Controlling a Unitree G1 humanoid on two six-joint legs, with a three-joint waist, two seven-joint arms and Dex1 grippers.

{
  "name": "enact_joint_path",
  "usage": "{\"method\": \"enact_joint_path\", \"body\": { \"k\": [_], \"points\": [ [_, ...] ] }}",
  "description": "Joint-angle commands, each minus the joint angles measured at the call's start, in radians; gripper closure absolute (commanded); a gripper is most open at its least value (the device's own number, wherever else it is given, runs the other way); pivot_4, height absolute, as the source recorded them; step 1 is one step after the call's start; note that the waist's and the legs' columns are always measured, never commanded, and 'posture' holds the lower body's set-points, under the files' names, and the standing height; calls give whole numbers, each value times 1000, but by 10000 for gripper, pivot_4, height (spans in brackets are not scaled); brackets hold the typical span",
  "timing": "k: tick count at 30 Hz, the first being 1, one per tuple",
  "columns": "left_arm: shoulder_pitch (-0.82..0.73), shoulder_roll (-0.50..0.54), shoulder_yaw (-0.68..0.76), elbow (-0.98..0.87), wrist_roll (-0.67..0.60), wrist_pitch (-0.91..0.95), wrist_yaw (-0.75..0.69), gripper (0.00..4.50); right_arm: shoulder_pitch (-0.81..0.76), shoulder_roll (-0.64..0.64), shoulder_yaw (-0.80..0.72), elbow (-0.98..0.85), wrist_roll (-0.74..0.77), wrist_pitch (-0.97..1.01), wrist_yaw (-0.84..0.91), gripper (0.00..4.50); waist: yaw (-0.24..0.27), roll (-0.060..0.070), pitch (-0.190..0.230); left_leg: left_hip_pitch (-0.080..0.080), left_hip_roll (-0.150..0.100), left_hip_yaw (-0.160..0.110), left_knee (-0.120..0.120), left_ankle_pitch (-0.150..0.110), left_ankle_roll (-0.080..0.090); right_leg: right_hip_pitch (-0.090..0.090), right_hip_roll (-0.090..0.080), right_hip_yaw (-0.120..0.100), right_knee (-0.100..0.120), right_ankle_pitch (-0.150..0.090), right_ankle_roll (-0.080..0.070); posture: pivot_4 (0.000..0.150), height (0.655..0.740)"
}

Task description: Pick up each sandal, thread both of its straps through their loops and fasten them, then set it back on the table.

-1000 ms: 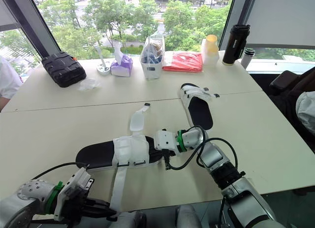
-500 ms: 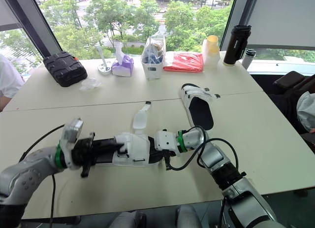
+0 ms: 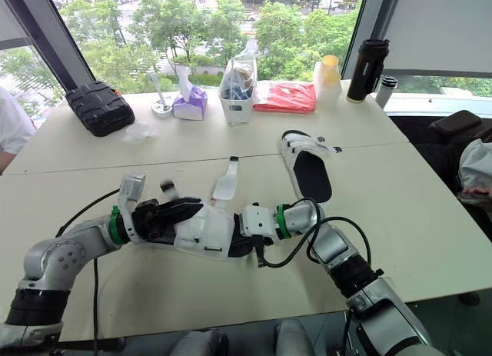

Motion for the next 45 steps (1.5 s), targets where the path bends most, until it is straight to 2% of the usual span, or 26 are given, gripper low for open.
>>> {"method": "enact_joint_path", "body": {
  "k": [1,4,7,10,13,17,20,23,31,38,45],
  "points": [
    [-32,-38,46,26,12,-42,55,1448,25,-6,50,37,-47,20,13,45000,-1,0,0,0,0,0,0,0,0,0,0,0,0,0,0,1500,7400],
    [-46,-70,44,84,123,-149,109,1448,25,-4,49,37,-46,21,10,45000,1,0,0,0,0,0,0,1,-1,0,0,0,0,0,0,1500,7400],
    [-65,-83,85,121,131,-182,130,1448,28,-3,51,38,-48,18,9,45000,0,0,0,0,0,0,0,1,-1,0,0,0,0,0,0,1500,7400],
    [-82,-23,158,101,52,-107,119,1448,32,-4,52,32,-48,19,9,45000,-1,0,0,0,0,0,0,1,-1,0,0,0,0,0,0,1500,7400],
    [2,75,189,10,-27,18,71,1448,35,-6,53,31,-51,14,7,45000,-8,0,0,-1,0,0,-1,1,-1,-1,0,0,0,0,0,1500,7400],
    [106,126,248,-57,-132,130,89,1448,42,-8,52,26,-49,13,8,45000,-4,-1,0,0,0,0,-1,0,-1,-1,0,1,0,0,0,1500,7400],
    [233,131,343,-91,-331,273,195,1448,43,-13,55,27,-49,7,10,45000,-8,-1,0,0,1,0,-1,0,-1,-1,0,1,0,0,0,1500,7400],
    [293,114,378,-91,-508,333,317,1448,39,-12,56,33,-50,3,11,45000,-2,-1,-1,0,2,-1,-1,0,-1,-2,0,1,0,0,0,1500,7400],
    [459,87,324,-125,-888,292,620,1448,26,-7,59,54,-51,-10,14,45000,0,-2,-1,1,2,-1,-1,0,-1,0,-1,1,0,0,0,1500,7400],
    [488,50,251,-119,-962,187,757,1448,23,-8,58,58,-52,-12,13,45000,2,-3,-2,1,2,0,-1,0,-1,0,-1,1,0,-2,-3,1500,7400],
    [458,31,204,-88,-950,146,793,1448,25,-11,59,50,-54,-11,10,45000,1,-4,-3,1,1,0,-1,0,-1,0,0,1,0,-2,-3,1500,7400]
  ]
}}
